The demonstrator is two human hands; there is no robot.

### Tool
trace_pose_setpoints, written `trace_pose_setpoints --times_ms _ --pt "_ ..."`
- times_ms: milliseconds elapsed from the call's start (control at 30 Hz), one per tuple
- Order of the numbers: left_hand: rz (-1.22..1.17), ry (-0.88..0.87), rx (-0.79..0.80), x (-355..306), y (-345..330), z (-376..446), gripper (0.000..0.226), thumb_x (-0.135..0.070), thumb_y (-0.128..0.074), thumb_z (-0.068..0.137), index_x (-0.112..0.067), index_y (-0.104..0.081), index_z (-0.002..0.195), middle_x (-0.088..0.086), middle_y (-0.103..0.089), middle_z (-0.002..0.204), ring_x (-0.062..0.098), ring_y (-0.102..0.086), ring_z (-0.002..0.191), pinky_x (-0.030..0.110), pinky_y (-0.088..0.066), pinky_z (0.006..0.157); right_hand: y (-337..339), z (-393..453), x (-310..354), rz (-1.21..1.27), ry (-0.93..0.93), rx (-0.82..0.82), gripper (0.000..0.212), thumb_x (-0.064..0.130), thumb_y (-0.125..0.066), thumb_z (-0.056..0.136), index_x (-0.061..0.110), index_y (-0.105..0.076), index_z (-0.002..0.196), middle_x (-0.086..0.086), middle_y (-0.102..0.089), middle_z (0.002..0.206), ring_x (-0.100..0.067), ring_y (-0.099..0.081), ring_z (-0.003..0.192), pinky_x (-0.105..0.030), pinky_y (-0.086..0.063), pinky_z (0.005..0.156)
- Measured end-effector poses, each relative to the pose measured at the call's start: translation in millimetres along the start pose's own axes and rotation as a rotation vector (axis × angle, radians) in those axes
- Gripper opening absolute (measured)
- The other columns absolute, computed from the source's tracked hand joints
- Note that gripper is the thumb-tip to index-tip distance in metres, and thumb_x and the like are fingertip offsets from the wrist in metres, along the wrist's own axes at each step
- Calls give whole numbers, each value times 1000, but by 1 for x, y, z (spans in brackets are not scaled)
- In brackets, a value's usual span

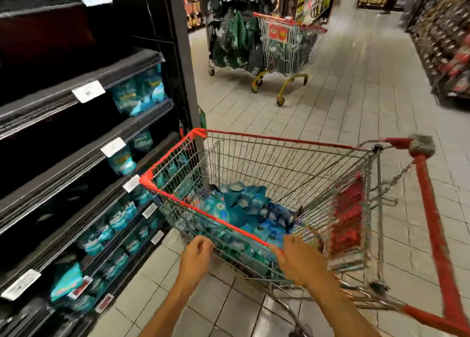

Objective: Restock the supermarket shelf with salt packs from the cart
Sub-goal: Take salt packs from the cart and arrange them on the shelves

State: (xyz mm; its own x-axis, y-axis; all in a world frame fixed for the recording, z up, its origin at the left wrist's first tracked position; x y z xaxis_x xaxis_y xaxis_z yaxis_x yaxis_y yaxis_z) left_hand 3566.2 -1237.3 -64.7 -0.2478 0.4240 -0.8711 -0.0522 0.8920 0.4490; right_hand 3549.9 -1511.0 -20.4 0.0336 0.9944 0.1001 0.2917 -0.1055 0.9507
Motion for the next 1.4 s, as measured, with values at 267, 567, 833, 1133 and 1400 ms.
trace_pose_setpoints --times_ms 267,567,833,1133,1400 --pt "291 -249 -2 -38 11 103 22 -28 -50 99 -27 -56 78 -8 -58 77 11 -56 70 34 -45 63 -24 61 32 -86 -19 -90 60 64 -19 99 22 -55 122 -2 -64 111 -23 -67 90 -35 -51 71" --pt "943 -561 458 -31 -51 205 41 -39 -34 96 -20 -71 90 1 -74 91 22 -69 86 29 -49 72 -38 109 37 -87 32 -128 66 70 -15 96 23 -59 112 -5 -72 92 -25 -71 81 -34 -50 68" --pt "1202 -476 628 -3 -65 251 45 -49 -31 85 -21 -65 91 0 -69 92 19 -66 87 30 -46 75 -26 132 27 -156 -39 -168 48 72 -69 71 24 -69 63 -3 -55 39 -16 -55 32 -28 -44 38" --pt "1180 -640 710 -17 -68 265 24 -36 -44 94 -21 -63 89 -3 -64 85 16 -65 77 27 -45 60 -24 155 20 -153 12 -254 58 70 -35 90 26 -61 62 2 -51 41 -17 -51 34 -23 -32 44" --pt "1122 -612 824 -13 -77 271 49 -41 -16 85 -20 -61 88 -4 -63 91 19 -61 82 30 -36 64 -20 158 16 -132 -23 -146 54 68 -37 91 29 -71 76 2 -67 61 -18 -65 52 -30 -51 46"
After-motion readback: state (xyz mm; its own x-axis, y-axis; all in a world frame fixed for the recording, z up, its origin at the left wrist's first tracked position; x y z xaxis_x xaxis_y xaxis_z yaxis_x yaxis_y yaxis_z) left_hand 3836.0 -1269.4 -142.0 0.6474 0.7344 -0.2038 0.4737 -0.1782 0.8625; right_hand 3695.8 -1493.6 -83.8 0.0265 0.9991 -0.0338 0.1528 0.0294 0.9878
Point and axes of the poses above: each hand's wrist, its own z-axis towards the middle knuckle, its own y-axis out of the back of the hand, x = y × z, the point moved 5 cm from there along z, towards the middle knuckle
